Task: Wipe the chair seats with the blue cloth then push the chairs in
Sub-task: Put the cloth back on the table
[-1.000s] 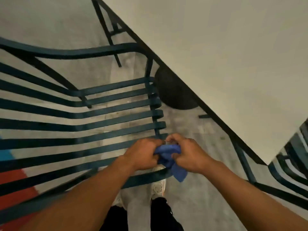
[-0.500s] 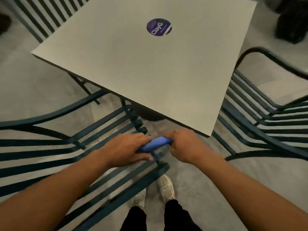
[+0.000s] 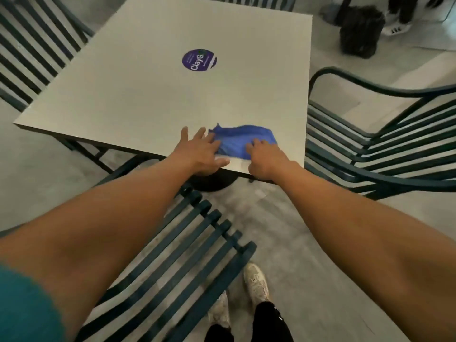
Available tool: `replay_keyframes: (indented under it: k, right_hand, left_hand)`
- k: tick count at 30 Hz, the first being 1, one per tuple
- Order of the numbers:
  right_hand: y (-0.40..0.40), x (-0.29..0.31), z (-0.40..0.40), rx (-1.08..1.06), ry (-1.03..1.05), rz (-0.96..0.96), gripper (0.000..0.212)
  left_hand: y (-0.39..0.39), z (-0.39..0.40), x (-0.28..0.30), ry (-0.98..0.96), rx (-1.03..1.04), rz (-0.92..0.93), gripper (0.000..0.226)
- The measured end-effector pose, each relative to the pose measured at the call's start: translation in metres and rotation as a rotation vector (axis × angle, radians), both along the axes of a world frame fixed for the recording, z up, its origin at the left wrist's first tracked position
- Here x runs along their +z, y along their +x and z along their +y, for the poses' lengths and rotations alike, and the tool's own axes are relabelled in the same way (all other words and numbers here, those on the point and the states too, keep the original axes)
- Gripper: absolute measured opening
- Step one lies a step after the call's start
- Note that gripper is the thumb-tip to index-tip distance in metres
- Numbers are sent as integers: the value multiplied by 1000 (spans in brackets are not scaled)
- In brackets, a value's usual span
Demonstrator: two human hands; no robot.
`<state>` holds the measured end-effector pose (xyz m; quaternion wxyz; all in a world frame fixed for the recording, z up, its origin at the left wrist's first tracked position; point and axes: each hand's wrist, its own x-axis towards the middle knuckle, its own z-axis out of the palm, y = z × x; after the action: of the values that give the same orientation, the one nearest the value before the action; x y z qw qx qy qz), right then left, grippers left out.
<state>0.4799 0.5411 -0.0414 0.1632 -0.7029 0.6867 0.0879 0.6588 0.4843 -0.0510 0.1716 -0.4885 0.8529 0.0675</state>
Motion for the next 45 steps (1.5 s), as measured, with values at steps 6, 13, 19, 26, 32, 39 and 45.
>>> replay_keyframes:
  k: [6, 13, 19, 26, 32, 39, 45]
  right_hand:
    - [10, -29, 7, -55, -66, 24, 84]
    - [16, -31, -2, -6, 76, 25, 94]
    - [9, -29, -2, 5, 69, 38, 95]
    - [3, -31, -1, 15, 110, 4, 101]
    - [4, -31, -1, 13, 108, 7, 99]
    - [0, -28, -5, 55, 158, 29, 97]
    - [5, -8, 6, 62, -16, -73, 84]
  left_hand:
    - [-27, 13, -13, -93, 80, 251, 60]
    - [-29, 6, -25, 63, 42, 219, 62]
    - [-32, 12, -25, -48, -87, 260, 55]
    - [-29, 12, -35, 88, -1, 280, 61]
    - [-32, 15, -37, 107, 19, 236, 68]
    - [-33, 11, -30, 147, 30, 218, 64]
    - [-18, 30, -8, 4, 184, 269, 67]
